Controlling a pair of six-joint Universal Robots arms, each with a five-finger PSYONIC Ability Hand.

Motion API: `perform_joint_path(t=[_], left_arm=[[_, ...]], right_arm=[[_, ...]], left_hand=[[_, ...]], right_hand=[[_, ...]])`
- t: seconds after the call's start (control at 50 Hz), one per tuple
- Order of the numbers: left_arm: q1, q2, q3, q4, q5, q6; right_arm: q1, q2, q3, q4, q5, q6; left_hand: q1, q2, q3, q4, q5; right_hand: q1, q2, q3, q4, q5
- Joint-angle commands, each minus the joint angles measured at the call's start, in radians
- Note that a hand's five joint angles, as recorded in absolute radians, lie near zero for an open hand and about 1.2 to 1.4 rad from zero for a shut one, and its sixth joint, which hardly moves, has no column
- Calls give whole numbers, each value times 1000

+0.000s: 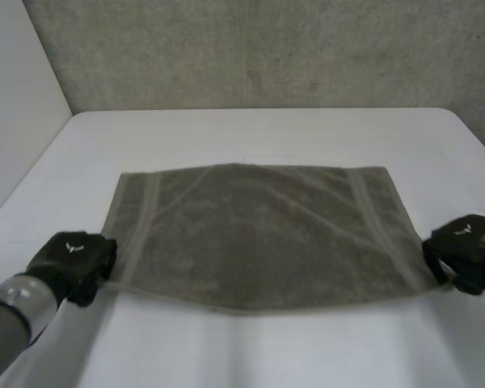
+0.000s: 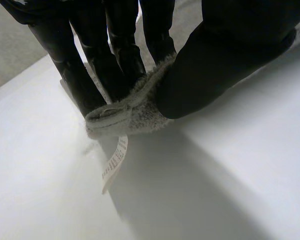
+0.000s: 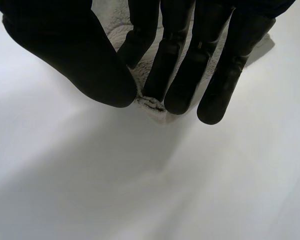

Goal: Fold the towel.

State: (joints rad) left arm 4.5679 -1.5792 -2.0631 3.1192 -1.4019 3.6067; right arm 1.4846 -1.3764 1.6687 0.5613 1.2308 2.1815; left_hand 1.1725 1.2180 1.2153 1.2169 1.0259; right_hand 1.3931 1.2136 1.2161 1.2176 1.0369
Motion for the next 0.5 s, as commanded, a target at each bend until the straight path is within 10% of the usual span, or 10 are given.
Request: perform_joint_path(t=[0.02,0.24,0.5], left_arm=[[2,192,-78,-179,3,76],[29,123,-9,-122,78,75],[16,-351,383,15,89,50]], right_arm=[[-95,-157,59,143,-65,-169],[-101,-112,49,25,-163,-138],[91,262,-274,-323,-8,184]], left_hand=[[224,178,181,179,196],[224,178,181,179,196],[224,178,181,179,196]], right_hand=[[3,183,180,179,185],[3,183,180,179,185],[3,183,180,179,185]])
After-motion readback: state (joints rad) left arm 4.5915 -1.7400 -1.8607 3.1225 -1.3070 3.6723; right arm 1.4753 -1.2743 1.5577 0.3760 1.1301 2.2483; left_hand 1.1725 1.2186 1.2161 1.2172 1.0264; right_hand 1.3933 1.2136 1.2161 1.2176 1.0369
